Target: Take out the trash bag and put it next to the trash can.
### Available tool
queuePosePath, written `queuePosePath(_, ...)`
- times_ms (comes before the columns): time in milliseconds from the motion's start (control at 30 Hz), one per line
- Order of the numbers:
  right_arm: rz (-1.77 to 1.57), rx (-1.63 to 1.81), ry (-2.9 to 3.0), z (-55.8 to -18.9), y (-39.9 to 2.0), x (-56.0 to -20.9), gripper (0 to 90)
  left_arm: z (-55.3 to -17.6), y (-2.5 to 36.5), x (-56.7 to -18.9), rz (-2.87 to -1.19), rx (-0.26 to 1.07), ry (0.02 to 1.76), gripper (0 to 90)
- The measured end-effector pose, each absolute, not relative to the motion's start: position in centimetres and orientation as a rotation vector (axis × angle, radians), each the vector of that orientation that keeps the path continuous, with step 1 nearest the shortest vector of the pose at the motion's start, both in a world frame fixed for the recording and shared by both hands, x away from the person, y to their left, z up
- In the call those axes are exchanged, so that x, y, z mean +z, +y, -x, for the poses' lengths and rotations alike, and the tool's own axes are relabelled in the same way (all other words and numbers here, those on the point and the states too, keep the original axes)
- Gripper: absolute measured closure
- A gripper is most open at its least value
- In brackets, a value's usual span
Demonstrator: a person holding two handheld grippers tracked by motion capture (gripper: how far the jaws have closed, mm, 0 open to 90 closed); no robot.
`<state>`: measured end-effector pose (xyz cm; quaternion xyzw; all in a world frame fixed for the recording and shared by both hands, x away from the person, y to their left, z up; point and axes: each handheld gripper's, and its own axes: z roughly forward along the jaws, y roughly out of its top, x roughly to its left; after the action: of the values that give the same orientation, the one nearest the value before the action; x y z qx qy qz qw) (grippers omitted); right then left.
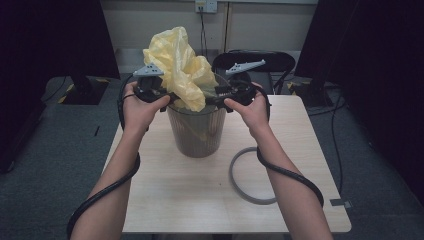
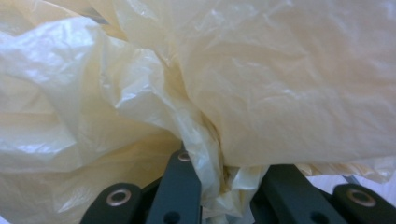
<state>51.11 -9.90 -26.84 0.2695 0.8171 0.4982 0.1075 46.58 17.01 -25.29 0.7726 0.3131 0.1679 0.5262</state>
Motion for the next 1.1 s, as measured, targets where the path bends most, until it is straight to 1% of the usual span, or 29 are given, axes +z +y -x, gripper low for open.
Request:
queuePosePath(33, -0.799, 1.466, 2.403, -51.1, -9.8, -26.9, 35.7, -46.6, 17.0, -25.3, -1.848, 0.395, 0.747, 84.9)
queuePosePath(100, -0.786, 1.478, 2.407, -51.2, -9.6, -26.9, 43.7, -46.5, 17.0, -25.4, -1.851, 0.387, 0.744, 85.0)
queuePosePath(133, -0.785, 1.471, 2.409, -51.2, -9.4, -26.9, 50.7, -46.6, 17.0, -25.4, -1.861, 0.383, 0.740, 85.0)
queuePosePath(167, -0.783, 1.459, 2.420, -51.2, -9.3, -26.9, 60.2, -46.6, 17.0, -25.5, -1.868, 0.379, 0.737, 85.0)
queuePosePath(267, -0.788, 1.470, 2.456, -51.3, -9.0, -27.0, 81.6, -46.6, 16.9, -25.6, -1.885, 0.369, 0.727, 85.0)
queuePosePath(300, -0.794, 1.468, 2.464, -51.3, -9.0, -27.0, 86.7, -46.6, 16.8, -25.6, -1.895, 0.371, 0.725, 85.0)
queuePosePath(333, -0.794, 1.470, 2.468, -51.3, -8.9, -26.9, 89.8, -46.6, 16.7, -25.7, -1.909, 0.370, 0.722, 85.0)
queuePosePath(467, -0.798, 1.481, 2.444, -51.1, -9.0, -26.3, 90.0, -46.7, 16.5, -25.8, -1.935, 0.373, 0.722, 85.0)
queuePosePath(600, -0.801, 1.571, 2.435, -50.9, -9.2, -25.6, 90.0, -46.8, 16.0, -26.0, -1.962, 0.388, 0.711, 84.7)
queuePosePath(700, -0.790, 1.600, 2.444, -50.8, -9.1, -25.3, 90.0, -47.0, 15.6, -26.3, -1.974, 0.396, 0.673, 82.7)
queuePosePath(767, -0.783, 1.642, 2.453, -50.8, -9.0, -25.2, 90.0, -47.2, 15.4, -26.4, -1.972, 0.410, 0.654, 74.4)
queuePosePath(800, -0.780, 1.657, 2.459, -50.7, -9.0, -25.2, 90.0, -47.4, 15.3, -26.5, -1.973, 0.425, 0.646, 65.8)
queuePosePath(833, -0.778, 1.669, 2.469, -50.7, -8.9, -25.1, 90.0, -47.5, 15.1, -26.6, -1.973, 0.437, 0.642, 55.1)
queuePosePath(867, -0.773, 1.688, 2.475, -50.7, -8.8, -25.1, 90.0, -47.5, 15.0, -26.7, -1.972, 0.426, 0.645, 51.3)
queuePosePath(967, -0.754, 1.709, 2.492, -50.6, -8.4, -24.9, 90.0, -47.7, 14.6, -26.8, -1.987, 0.438, 0.630, 45.8)
queuePosePath(1000, -0.751, 1.715, 2.493, -50.6, -8.3, -24.9, 90.0, -47.8, 14.5, -26.8, -1.986, 0.436, 0.630, 45.6)
queuePosePath(1067, -0.759, 1.738, 2.497, -50.6, -8.2, -24.9, 90.0, -47.8, 14.3, -26.7, -1.987, 0.431, 0.641, 46.8)
queuePosePath(1100, -0.765, 1.750, 2.497, -50.7, -8.1, -24.9, 90.0, -47.8, 14.2, -26.7, -1.989, 0.426, 0.644, 50.0)
